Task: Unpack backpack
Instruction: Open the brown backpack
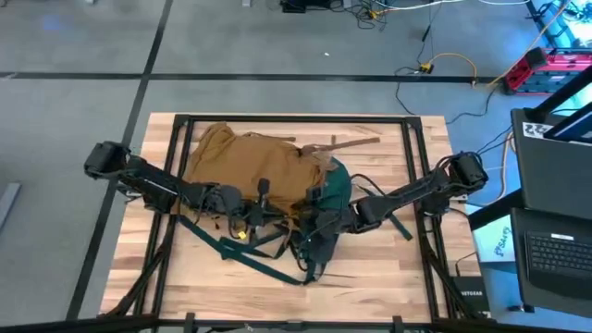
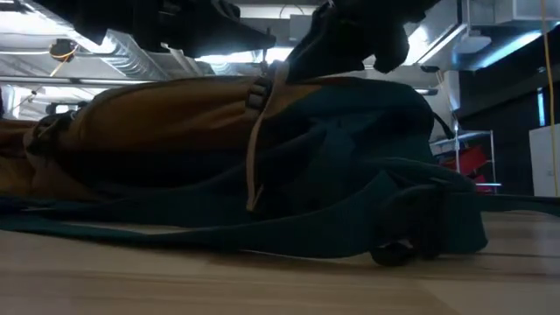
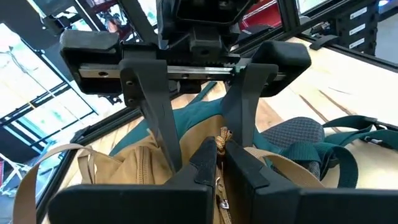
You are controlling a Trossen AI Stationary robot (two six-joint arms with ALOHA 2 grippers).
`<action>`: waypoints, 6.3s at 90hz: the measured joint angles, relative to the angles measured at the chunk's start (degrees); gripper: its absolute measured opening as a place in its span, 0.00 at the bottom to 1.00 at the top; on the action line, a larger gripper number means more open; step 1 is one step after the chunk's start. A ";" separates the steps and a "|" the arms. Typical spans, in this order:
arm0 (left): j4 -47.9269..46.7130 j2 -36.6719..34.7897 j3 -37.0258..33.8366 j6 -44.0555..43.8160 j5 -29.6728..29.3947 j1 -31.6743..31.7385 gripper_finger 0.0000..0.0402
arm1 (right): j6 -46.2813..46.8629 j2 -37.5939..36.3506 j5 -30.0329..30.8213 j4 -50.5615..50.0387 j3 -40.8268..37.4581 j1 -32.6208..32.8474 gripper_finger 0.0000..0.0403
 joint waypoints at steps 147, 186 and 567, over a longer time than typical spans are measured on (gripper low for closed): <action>-37.64 -6.95 4.35 -16.59 -19.56 -9.58 0.00 | -4.18 -0.49 12.09 -3.57 -0.04 -1.33 0.03; -60.73 -16.88 4.22 -36.45 -32.01 -19.94 0.00 | 1.16 -1.32 18.65 -9.87 0.04 -0.93 0.03; -42.92 -16.87 -3.49 -23.20 -42.61 -22.98 0.39 | 5.35 -1.31 15.65 -7.88 0.00 -4.60 0.03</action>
